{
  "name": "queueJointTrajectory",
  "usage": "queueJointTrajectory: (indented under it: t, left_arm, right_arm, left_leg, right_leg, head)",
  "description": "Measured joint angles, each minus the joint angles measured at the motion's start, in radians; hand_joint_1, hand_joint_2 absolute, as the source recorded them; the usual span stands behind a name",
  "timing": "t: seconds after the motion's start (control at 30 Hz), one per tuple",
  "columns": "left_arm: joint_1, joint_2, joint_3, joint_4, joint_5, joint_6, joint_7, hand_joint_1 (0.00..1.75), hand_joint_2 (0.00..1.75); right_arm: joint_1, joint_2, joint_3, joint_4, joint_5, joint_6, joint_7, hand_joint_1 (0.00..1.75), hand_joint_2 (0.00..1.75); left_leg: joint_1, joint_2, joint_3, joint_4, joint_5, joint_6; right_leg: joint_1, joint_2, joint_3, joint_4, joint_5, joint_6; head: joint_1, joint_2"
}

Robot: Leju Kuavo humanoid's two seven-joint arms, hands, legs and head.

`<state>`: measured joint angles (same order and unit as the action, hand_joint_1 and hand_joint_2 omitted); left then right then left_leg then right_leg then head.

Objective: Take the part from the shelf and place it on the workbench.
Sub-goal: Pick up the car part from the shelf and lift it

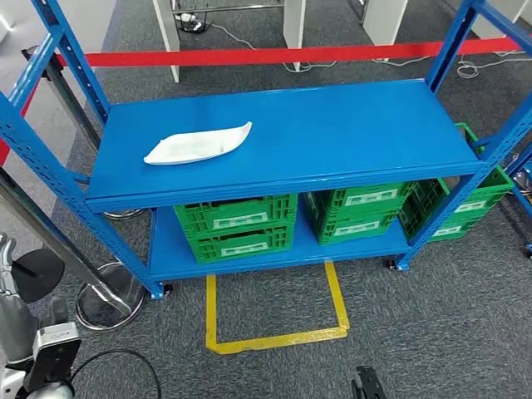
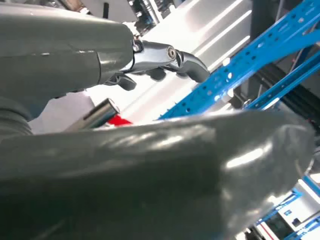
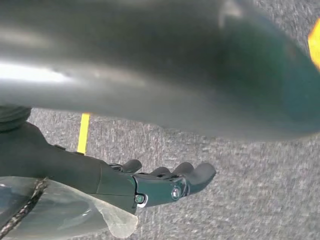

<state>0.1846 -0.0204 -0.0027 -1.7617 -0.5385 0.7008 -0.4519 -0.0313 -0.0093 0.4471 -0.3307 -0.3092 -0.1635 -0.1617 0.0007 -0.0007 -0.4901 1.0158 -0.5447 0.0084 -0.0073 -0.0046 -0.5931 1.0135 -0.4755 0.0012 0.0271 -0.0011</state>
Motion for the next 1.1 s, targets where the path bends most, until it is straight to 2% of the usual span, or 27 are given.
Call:
queueJointTrajectory:
  t: [0.07,0.1,0.17,0.2,0.23,0.27,0.33,0.4,0.43,0.47,0.53,0.57,0.6,0.63,0.7,0.73,0.77,0.8,0.87,0.9,0.93,1.0,1.07,1.1]
  left_arm:
    - [-0.001,0.001,-0.001,0.0,0.0,0.0,0.0,0.0,0.0]
    - [-0.002,0.002,-0.001,0.0,-0.001,0.0,0.0,0.0,0.0]
    - [-0.002,0.003,-0.002,0.0,-0.001,0.0,0.0,0.0,0.0]
    - [-0.001,0.003,-0.002,0.0,0.0,0.0,0.0,0.0,0.0]
    - [0.0,0.003,-0.003,0.0,0.0,0.0,0.0,0.0,0.0]
    - [0.0,0.003,-0.003,0.0,0.0,0.0,0.0,0.0,0.0]
    - [0.0,0.004,-0.003,0.0,0.0,0.0,0.001,0.0,0.0]
    - [0.0,0.004,-0.003,0.0,0.0,0.0,0.002,0.0,0.0]
    - [0.001,0.004,-0.003,0.0,0.0,0.0,0.003,0.0,0.0]
    - [0.001,0.004,-0.003,0.0,0.0,0.0,0.003,0.0,0.0]
    - [0.002,0.005,-0.003,0.0,0.0,0.0,0.003,0.0,0.0]
    - [0.001,0.005,-0.003,-0.001,0.0,0.0,0.003,0.0,0.0]
    - [0.001,0.005,-0.003,-0.001,0.0,0.0,0.002,0.0,0.0]
    - [0.001,0.005,-0.003,-0.001,0.0,0.0,0.002,0.0,0.0]
    - [0.0,0.006,-0.004,-0.001,0.001,0.0,0.002,0.0,0.0]
    - [0.001,0.006,-0.004,-0.001,0.001,0.0,0.002,0.0,0.0]
    - [0.002,0.006,-0.005,0.0,0.001,0.0,0.002,0.0,0.0]
    - [0.002,0.006,-0.006,0.0,0.001,0.0,0.002,0.0,0.0]
    - [0.002,0.007,-0.007,0.0,0.001,0.0,0.002,0.0,0.0]
    - [0.001,0.007,-0.008,0.0,0.001,0.0,0.002,0.0,0.0]
    - [0.001,0.008,-0.008,0.0,0.001,0.0,0.003,0.0,0.0]
    - [0.0,0.009,-0.01,0.0,0.0,0.0,0.004,0.0,0.0]
    - [-0.001,0.012,-0.012,0.0,-0.002,0.0,0.005,0.0,0.0]
    - [-0.002,0.013,-0.013,0.0,-0.003,0.0,0.006,0.0,0.0]
  right_arm:
    - [-0.002,0.0,0.0,0.0,0.0,0.0,0.0,0.0,0.0]
    - [-0.004,0.001,0.0,0.0,0.0,-0.001,0.0,0.0,0.0]
    - [-0.006,0.0,-0.001,0.001,0.0,-0.001,0.0,0.0,0.0]
    - [-0.005,0.0,-0.001,0.001,0.0,-0.001,0.0,0.0,0.0]
    - [-0.004,0.0,-0.001,0.002,0.0,0.0,0.0,0.0,0.0]
    - [-0.003,0.0,-0.001,0.002,0.0,0.0,0.0,0.0,0.0]
    - [-0.003,0.001,-0.001,0.002,0.001,0.001,-0.001,0.0,0.0]
    - [-0.005,0.002,-0.001,0.003,0.001,0.002,-0.001,0.0,0.0]
    - [-0.006,0.003,-0.001,0.003,0.001,0.002,-0.001,0.0,0.0]
    - [-0.006,0.003,-0.001,0.003,0.001,0.002,-0.001,0.0,0.0]
    - [-0.005,0.003,-0.001,0.003,0.001,0.002,-0.001,0.0,0.0]
    - [-0.006,0.003,-0.001,0.003,0.001,0.002,-0.001,0.0,0.0]
    - [-0.009,0.003,-0.001,0.003,0.001,0.003,-0.001,0.0,0.0]
    - [-0.011,0.003,-0.001,0.003,0.001,0.003,-0.001,0.0,0.0]
    - [-0.01,0.003,-0.001,0.003,0.001,0.004,-0.001,0.0,0.0]
    - [-0.008,0.003,-0.001,0.003,0.001,0.004,-0.001,0.0,0.0]
    - [-0.006,0.003,-0.001,0.003,0.0,0.004,0.0,0.0,0.0]
    - [-0.005,0.002,-0.001,0.003,0.0,0.004,0.0,0.0,0.0]
    - [-0.005,0.002,-0.001,0.003,0.0,0.004,0.0,0.0,0.0]
    - [-0.006,0.002,-0.001,0.003,0.0,0.005,0.0,0.0,0.0]
    - [-0.006,0.002,-0.001,0.003,0.001,0.006,0.0,0.0,0.0]
    - [-0.004,0.002,-0.001,0.003,0.0,0.007,0.0,0.0,0.0]
    - [-0.002,0.003,-0.001,0.003,-0.002,0.006,-0.001,0.0,0.0]
    - [-0.003,0.003,-0.002,0.003,-0.003,0.006,-0.001,0.0,0.0]
  left_leg:
    - [0.001,0.0,-0.016,0.039,-0.006,-0.005]
    - [0.003,0.0,-0.04,0.084,-0.017,-0.01]
    - [0.006,0.0,-0.112,0.199,-0.058,-0.018]
    - [0.008,0.0,-0.145,0.24,-0.076,-0.021]
    - [0.008,0.0,-0.167,0.255,-0.08,-0.022]
    - [0.008,0.0,-0.174,0.238,-0.063,-0.022]
    - [0.007,0.0,-0.152,0.13,0.028,-0.012]
    - [0.0,0.0,-0.131,0.042,0.079,0.001]
    - [-0.003,0.0,-0.129,0.024,0.087,0.006]
    - [-0.006,0.0,-0.129,0.021,0.082,0.01]
    - [-0.002,-0.001,-0.116,0.007,0.096,0.018]
    - [0.001,-0.001,-0.107,0.002,0.096,0.022]
    - [0.005,-0.001,-0.1,-0.003,0.096,0.025]
    - [0.006,0.0,-0.096,-0.005,0.094,0.028]
    - [0.007,0.0,-0.092,-0.005,0.087,0.032]
    - [0.008,-0.001,-0.088,-0.005,0.082,0.033]
    - [0.009,-0.002,-0.083,-0.005,0.077,0.031]
    - [0.01,-0.003,-0.075,-0.005,0.071,0.028]
    - [0.011,-0.004,-0.059,-0.003,0.057,0.017]
    - [0.011,-0.004,-0.054,-0.001,0.05,0.01]
    - [0.009,-0.004,-0.052,0.0,0.044,0.003]
    - [0.008,-0.004,-0.047,0.006,0.039,-0.011]
    - [0.01,-0.004,-0.043,0.028,0.027,-0.022]
    - [0.011,-0.004,-0.054,0.056,0.009,-0.026]
  right_leg:
    - [-0.002,0.0,0.011,-0.005,-0.002,-0.005]
    - [-0.004,0.001,0.02,-0.009,-0.005,-0.01]
    - [-0.002,0.002,0.035,-0.011,-0.016,-0.017]
    - [-0.002,0.004,0.042,-0.011,-0.022,-0.018]
    - [-0.001,0.005,0.051,-0.01,-0.03,-0.018]
    - [-0.001,0.006,0.06,-0.01,-0.037,-0.018]
    - [0.0,0.007,0.079,-0.011,-0.053,-0.015]
    - [0.002,0.007,0.09,-0.011,-0.066,-0.007]
    - [0.002,0.007,0.092,-0.011,-0.07,-0.001]
    - [0.003,0.007,0.096,-0.009,-0.07,0.006]
    - [0.002,0.005,0.097,0.0,-0.071,0.02]
    - [0.002,0.005,0.085,0.023,-0.073,0.025]
    - [0.001,0.005,0.059,0.066,-0.081,0.028]
    - [0.0,0.005,0.02,0.126,-0.096,0.03]
    - [-0.004,0.005,-0.065,0.246,-0.144,0.038]
    - [-0.006,0.005,-0.094,0.273,-0.159,0.042]
    - [-0.007,0.005,-0.107,0.268,-0.152,0.047]
    - [-0.009,0.005,-0.102,0.229,-0.12,0.05]
    - [-0.012,0.003,-0.06,0.098,-0.03,0.052]
    - [-0.013,0.003,-0.041,0.047,-0.013,0.047]
    - [-0.012,0.002,-0.028,0.019,-0.005,0.039]
    - [-0.011,0.003,-0.018,0.011,-0.013,0.017]
    - [-0.012,0.004,-0.003,0.009,-0.006,0.003]
    - [-0.013,0.004,0.007,0.009,-0.008,-0.002]
  head:
    - [-0.003,0.0]
    - [-0.004,0.0]
    - [-0.006,0.0]
    - [-0.006,0.0]
    - [-0.006,0.0]
    - [-0.006,0.0]
    - [-0.006,0.0]
    - [-0.005,0.0]
    - [-0.004,0.0]
    - [-0.004,0.0]
    - [-0.003,0.0]
    - [-0.002,0.0]
    - [0.001,0.0]
    - [0.003,0.0]
    - [0.005,0.0]
    - [0.005,0.0]
    - [0.006,0.0]
    - [0.006,0.0]
    - [0.006,0.0]
    - [0.006,0.0]
    - [0.005,0.0]
    - [0.005,0.0]
    - [0.004,0.0]
    - [0.003,0.0]
